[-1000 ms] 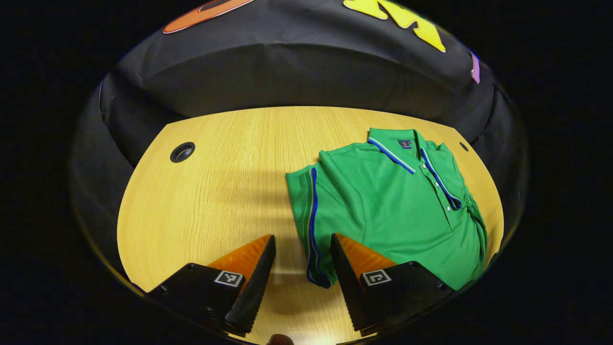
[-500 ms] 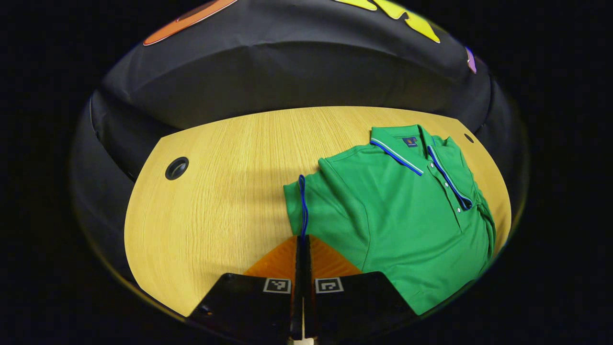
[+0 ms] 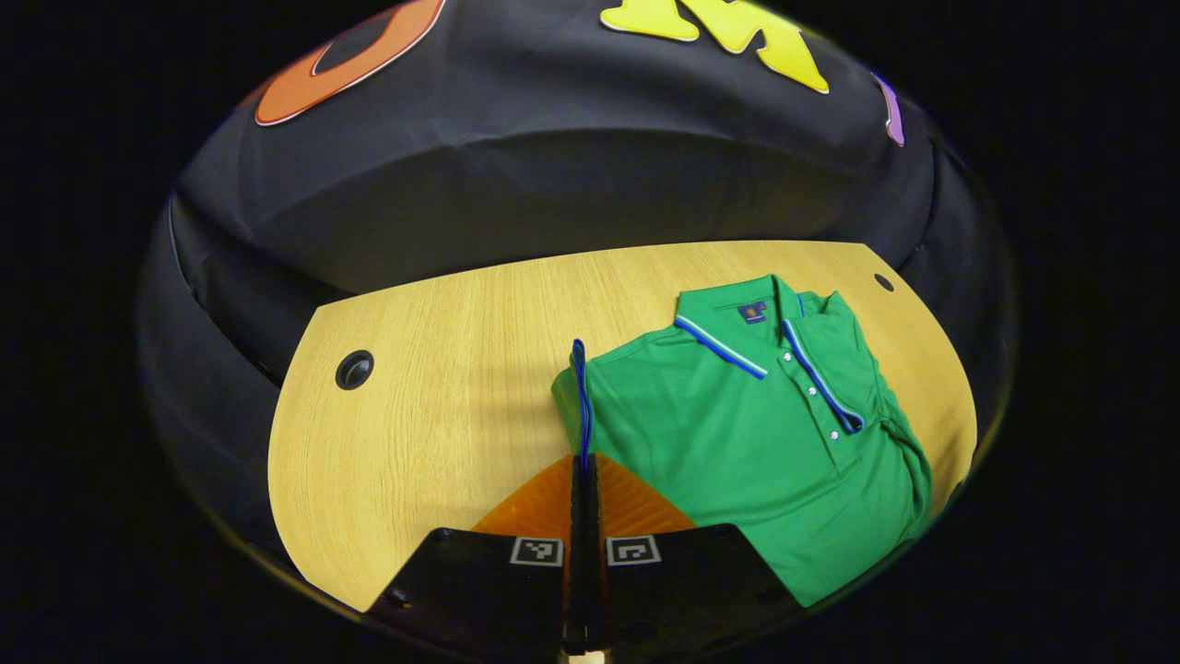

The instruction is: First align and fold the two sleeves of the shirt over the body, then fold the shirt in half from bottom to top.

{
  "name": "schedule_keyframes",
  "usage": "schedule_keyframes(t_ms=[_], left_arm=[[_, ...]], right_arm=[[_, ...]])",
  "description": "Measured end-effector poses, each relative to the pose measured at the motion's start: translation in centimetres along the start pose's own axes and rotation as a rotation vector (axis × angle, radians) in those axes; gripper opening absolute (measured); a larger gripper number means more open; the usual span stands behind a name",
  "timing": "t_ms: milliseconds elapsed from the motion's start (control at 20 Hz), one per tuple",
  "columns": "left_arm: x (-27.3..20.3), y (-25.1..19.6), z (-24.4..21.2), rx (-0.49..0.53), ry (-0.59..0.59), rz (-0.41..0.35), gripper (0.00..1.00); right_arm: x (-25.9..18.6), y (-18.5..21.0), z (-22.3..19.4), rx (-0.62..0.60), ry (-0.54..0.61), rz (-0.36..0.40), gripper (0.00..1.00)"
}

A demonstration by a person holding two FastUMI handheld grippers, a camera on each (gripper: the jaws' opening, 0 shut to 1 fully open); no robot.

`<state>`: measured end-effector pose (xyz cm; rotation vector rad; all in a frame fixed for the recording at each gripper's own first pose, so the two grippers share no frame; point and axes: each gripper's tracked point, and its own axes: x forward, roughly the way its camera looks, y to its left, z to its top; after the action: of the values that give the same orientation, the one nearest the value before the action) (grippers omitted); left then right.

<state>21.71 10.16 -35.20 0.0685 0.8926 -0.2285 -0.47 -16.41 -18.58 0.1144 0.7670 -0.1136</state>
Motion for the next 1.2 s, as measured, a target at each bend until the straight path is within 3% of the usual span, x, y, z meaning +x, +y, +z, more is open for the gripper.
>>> schedule_keyframes(t_ms=[150,200,500,650,700,800,950,1000,1050,1100,1150,1200], left_arm=[[-0.3,-3.2,2.9,-0.138,-0.044,-0.043,0.03],[-0.2,-3.9,3.4,-0.125,-0.045,-0.039,0.04],[2.3,-9.7,3.0,-0.092,-0.001,-0.057,0.04],[4.0,-12.3,1.8,-0.104,0.044,-0.058,0.1],[4.2,-12.6,1.7,-0.105,0.047,-0.053,0.1],[4.7,-13.1,1.2,-0.1,0.052,-0.043,0.13],[3.9,-12.9,0.9,-0.099,0.046,-0.026,0.24],[3.4,-12.9,0.7,-0.108,0.039,-0.031,0.25],[2.6,-12.8,0.5,-0.12,0.029,-0.031,0.29],[1.6,-12.4,0.1,-0.124,0.021,-0.025,0.32],[0.7,-12.2,-0.3,-0.122,0.018,-0.018,0.36],[-0.8,-11.8,-0.9,-0.117,0.01,-0.009,0.52]], right_arm=[[-1.3,-1.1,-0.7,0.021,-0.014,-0.009,0.93],[-1.6,-1.7,-1.2,0.04,-0.015,-0.018,0.97],[-3.2,-5.0,-3.1,0.113,-0.015,-0.074,0.97],[-3.9,-6.2,-3.4,0.116,-0.02,-0.099,0.92],[-4.0,-6.4,-3.6,0.116,-0.02,-0.103,0.97],[-4.1,-6.5,-3.6,0.089,-0.018,-0.108,0.97],[-3.8,-5.8,-3.5,0.035,-0.021,-0.087,0.97],[-3.6,-5.3,-3.4,0.018,-0.023,-0.073,0.93],[-3.2,-4.9,-3.6,-0.014,-0.024,-0.068,0.97],[-3.2,-4.1,-3.7,-0.05,-0.023,-0.055,0.93],[-3.1,-3.4,-3.7,-0.076,-0.024,-0.041,0.97],[-3.0,-2.5,-3.8,-0.111,-0.025,-0.022,0.93]])
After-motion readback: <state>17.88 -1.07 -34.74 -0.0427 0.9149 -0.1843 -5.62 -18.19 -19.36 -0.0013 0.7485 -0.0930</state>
